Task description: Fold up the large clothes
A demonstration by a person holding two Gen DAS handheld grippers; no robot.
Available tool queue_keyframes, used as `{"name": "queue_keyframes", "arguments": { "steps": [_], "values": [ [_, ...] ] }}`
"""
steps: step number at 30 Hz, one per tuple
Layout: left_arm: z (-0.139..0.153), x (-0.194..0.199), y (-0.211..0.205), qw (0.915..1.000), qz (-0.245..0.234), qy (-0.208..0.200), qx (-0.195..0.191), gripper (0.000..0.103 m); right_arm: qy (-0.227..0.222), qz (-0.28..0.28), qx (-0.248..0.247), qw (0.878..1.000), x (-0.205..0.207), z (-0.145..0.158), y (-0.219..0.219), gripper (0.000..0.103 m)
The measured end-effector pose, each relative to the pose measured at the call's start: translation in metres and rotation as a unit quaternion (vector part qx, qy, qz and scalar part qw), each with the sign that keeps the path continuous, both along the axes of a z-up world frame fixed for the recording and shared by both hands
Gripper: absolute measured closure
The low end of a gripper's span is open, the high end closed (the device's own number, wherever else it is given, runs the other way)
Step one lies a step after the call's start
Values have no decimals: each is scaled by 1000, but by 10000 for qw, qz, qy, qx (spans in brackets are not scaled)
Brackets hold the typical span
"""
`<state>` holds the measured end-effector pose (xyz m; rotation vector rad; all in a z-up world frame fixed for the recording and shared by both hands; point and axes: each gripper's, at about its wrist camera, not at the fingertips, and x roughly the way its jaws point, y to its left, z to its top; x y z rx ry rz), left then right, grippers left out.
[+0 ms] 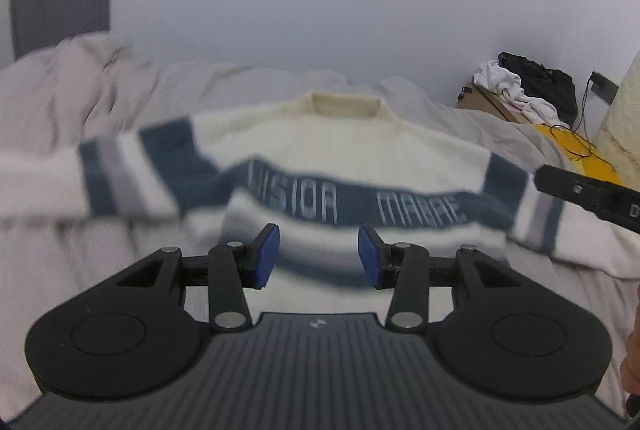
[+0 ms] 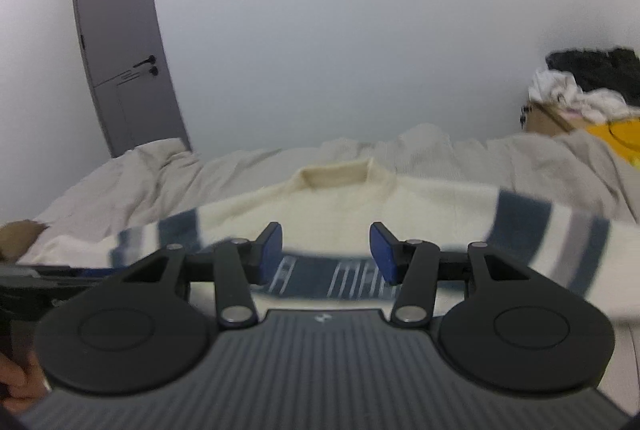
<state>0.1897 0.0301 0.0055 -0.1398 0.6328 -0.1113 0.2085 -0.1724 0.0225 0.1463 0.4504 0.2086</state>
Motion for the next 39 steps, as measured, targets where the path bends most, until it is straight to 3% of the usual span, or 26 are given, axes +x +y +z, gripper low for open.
{"name": "queue_keyframes", "arguments": {
  "steps": [5,11,15,22,25,30,31,33,36,39],
  "values": [
    [-23,-66,13,9985,266,149,-465,53,496,-88,222,9985,-54,-9,-9,51],
    [-66,-117,27,9917,740,482,-940,53,1325,-228,646,9888,-98,-47,-28,50],
    [-91,-130,42,9832,1047,780,-1279,53,2043,-465,1152,9710,-113,-81,-43,36],
    [-97,-131,70,9690,1473,720,-1849,53,2819,-866,1749,9394,-129,-129,-58,36],
    [-102,-126,78,9631,1632,721,-2013,53,3174,-923,2119,9197,-126,-147,-60,37],
    [-113,-114,95,9517,1793,745,-2378,53,3297,-772,2346,9112,-118,-157,-50,38],
    [-114,-112,98,9498,1816,732,-2442,53,3280,-703,2383,9114,-116,-157,-47,39],
    [-115,-109,101,9466,1839,721,-2546,53,3216,-499,2480,9125,-114,-154,-43,64],
    [-117,-108,105,9438,1831,703,-2662,53,3140,-252,2604,9127,-112,-148,-39,83],
    [-118,-109,107,9407,1825,699,-2773,53,2846,-202,2647,9211,-113,-132,-47,92]
  ]
}}
